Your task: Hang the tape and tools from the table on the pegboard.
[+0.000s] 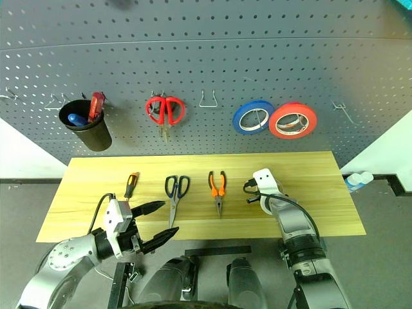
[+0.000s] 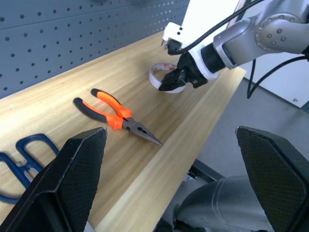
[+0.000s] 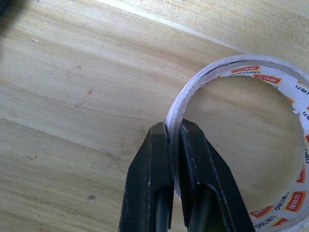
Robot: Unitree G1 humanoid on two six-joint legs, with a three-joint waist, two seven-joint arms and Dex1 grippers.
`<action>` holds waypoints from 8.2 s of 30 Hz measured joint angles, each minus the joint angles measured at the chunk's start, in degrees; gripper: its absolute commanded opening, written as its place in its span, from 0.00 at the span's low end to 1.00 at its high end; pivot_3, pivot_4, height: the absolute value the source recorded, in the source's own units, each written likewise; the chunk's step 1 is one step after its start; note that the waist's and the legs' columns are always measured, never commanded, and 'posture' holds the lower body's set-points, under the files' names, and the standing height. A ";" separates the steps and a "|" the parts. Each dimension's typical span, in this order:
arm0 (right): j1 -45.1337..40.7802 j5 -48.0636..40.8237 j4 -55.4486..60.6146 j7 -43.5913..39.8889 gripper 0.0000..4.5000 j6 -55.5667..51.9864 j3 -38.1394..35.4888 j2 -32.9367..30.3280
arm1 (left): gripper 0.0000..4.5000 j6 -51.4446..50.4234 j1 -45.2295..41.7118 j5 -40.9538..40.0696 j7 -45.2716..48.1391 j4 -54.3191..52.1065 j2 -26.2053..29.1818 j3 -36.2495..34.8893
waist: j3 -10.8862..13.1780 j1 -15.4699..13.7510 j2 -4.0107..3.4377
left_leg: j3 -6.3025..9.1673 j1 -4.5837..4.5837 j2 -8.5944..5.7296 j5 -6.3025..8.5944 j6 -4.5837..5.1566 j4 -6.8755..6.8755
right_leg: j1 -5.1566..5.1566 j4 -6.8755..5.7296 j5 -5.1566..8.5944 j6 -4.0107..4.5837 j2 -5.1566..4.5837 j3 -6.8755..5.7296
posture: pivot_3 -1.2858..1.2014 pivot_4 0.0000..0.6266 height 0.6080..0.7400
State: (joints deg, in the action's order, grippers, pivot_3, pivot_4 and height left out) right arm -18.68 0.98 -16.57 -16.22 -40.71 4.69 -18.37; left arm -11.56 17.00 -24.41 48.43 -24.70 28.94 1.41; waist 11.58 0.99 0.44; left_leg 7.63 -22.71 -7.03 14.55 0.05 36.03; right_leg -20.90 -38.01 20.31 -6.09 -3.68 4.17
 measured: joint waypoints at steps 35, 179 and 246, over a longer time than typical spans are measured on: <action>17.79 -9.47 30.08 -10.17 0.02 0.80 -11.15 -7.99 | 1.00 10.00 -21.59 2.67 7.24 24.67 -3.86 2.27 | -7.62 0.06 -0.16 | 0.05 0.11 0.00 -0.30 -0.44 0.18 | 0.00 -0.44 -0.04 -0.04 0.09 -0.19 | 0.48 0.00 0.82; 6.25 -6.93 8.19 -3.59 0.87 22.96 -13.29 -9.04 | 1.00 7.39 -13.16 2.39 6.18 17.03 -0.26 -1.03 | -8.47 -0.41 -0.52 | 0.07 0.44 0.00 -0.27 -0.36 1.02 | 0.39 -1.29 -0.02 0.01 0.17 -0.06 | 0.52 0.03 0.82; 9.26 -1.68 18.60 3.56 0.87 0.05 6.91 10.06 | 1.00 5.87 9.43 5.69 -11.56 2.06 -2.12 -6.28 | -0.11 -1.32 0.28 | 0.14 -0.52 0.06 -0.24 -0.35 -0.07 | -0.70 -0.47 0.14 0.28 0.07 -0.16 | 0.53 0.38 0.82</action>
State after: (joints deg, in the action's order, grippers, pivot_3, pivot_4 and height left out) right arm -9.42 -0.70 2.02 -12.67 -40.66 11.60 -8.32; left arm -5.70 26.44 -18.72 36.87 -22.64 26.82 -4.87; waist 11.47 -0.33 0.72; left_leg 7.77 -23.23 -6.97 14.31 -0.30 35.96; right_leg -21.60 -38.48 20.45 -5.81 -3.62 4.02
